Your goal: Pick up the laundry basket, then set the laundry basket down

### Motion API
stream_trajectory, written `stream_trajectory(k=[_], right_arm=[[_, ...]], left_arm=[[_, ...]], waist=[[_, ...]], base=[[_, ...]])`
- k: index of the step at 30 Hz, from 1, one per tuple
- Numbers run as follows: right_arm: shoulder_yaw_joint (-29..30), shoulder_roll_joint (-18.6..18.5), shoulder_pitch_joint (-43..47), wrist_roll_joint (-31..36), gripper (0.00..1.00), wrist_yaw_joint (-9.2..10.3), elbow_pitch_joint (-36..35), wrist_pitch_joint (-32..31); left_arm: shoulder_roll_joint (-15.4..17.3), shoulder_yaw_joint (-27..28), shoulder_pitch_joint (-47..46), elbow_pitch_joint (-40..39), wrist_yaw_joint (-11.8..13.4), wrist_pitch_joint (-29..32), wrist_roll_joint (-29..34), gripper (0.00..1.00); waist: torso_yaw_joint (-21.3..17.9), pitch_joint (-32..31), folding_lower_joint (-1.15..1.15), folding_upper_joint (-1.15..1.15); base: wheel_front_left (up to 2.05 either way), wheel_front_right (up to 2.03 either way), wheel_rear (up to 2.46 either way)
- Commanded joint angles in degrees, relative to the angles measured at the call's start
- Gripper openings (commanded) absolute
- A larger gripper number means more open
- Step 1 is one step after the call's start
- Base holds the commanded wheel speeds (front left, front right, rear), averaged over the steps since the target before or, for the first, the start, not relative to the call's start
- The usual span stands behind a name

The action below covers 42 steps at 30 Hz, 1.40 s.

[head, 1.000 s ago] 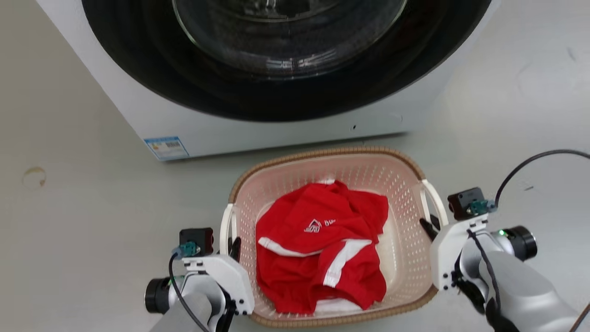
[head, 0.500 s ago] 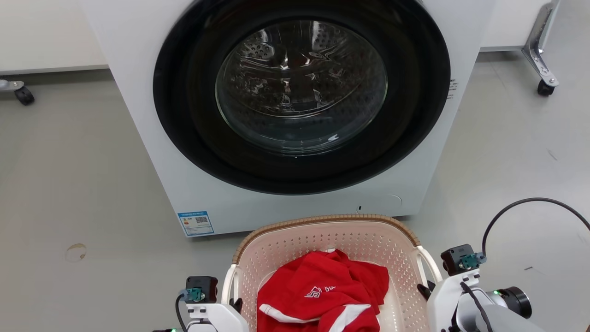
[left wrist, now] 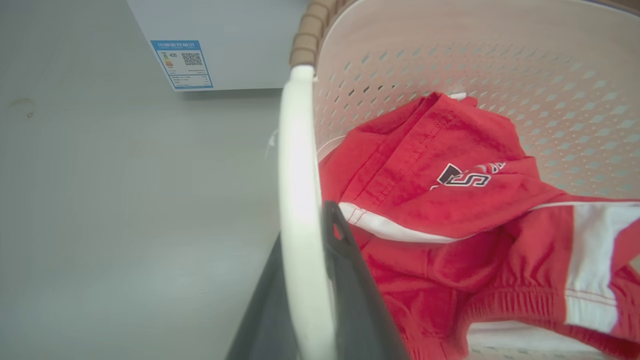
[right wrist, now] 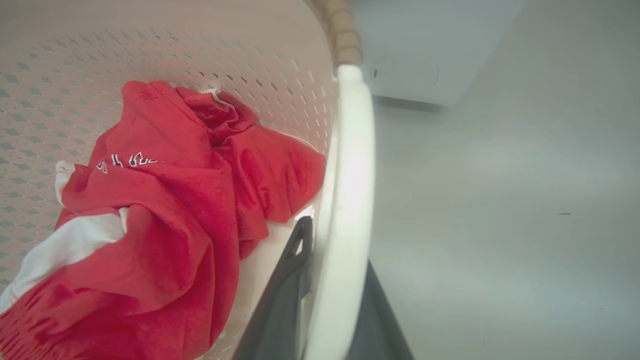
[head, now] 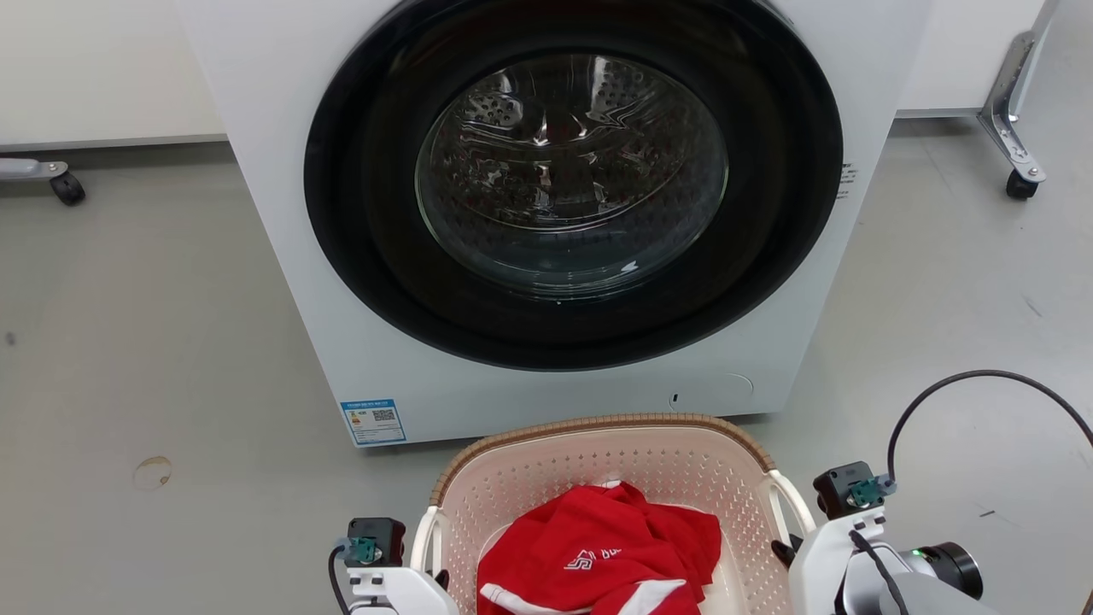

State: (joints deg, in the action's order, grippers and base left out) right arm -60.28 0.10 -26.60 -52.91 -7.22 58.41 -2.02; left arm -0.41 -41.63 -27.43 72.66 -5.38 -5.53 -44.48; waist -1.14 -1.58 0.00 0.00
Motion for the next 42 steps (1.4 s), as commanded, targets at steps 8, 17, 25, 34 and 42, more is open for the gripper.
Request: stream_trajectory(k=[8, 17, 25, 34, 42], right_arm=[[-1.56, -2.98, -2.1, -1.43, 0.0, -0.26, 0.54, 0.71], [-3.1, -2.98, -2.65, -3.1, 0.0, -0.26, 0.89, 0.94], [-4.28, -2.98, -3.07, -4.32, 0.0, -0.26, 1.15, 1.23], [-5.33, -2.98, -3.6, -5.46, 0.0, -0.26, 1.21, 2.27], [-5.75, -2.98, -5.33, -5.84, 0.0, -0.26, 1.18, 5.17]], left_arm=[[3.29, 0.12, -0.63, 0.32, -0.78, 0.19, -0.46, 0.0], [3.29, -0.57, -0.54, 0.5, -0.7, 0.02, -1.11, 0.0], [3.29, -1.23, -0.73, 0.6, -0.7, -0.18, -1.6, 0.0], [3.29, -1.94, -1.27, 0.74, -0.35, -0.5, -1.88, 0.0], [3.29, -2.25, -3.69, 0.73, 1.08, -2.1, -1.78, 0.0]], waist=[[-0.38, 0.13, 0.0, 0.0], [-0.67, 0.07, 0.0, 0.0], [-0.96, 0.36, 0.0, 0.0], [-0.68, 1.1, 0.0, 0.0], [-0.01, 4.63, 0.0, 0.0]], base=[[0.0, 0.0, 0.0], [0.0, 0.0, 0.0], [0.0, 0.0, 0.0], [0.0, 0.0, 0.0], [0.0, 0.0, 0.0]])
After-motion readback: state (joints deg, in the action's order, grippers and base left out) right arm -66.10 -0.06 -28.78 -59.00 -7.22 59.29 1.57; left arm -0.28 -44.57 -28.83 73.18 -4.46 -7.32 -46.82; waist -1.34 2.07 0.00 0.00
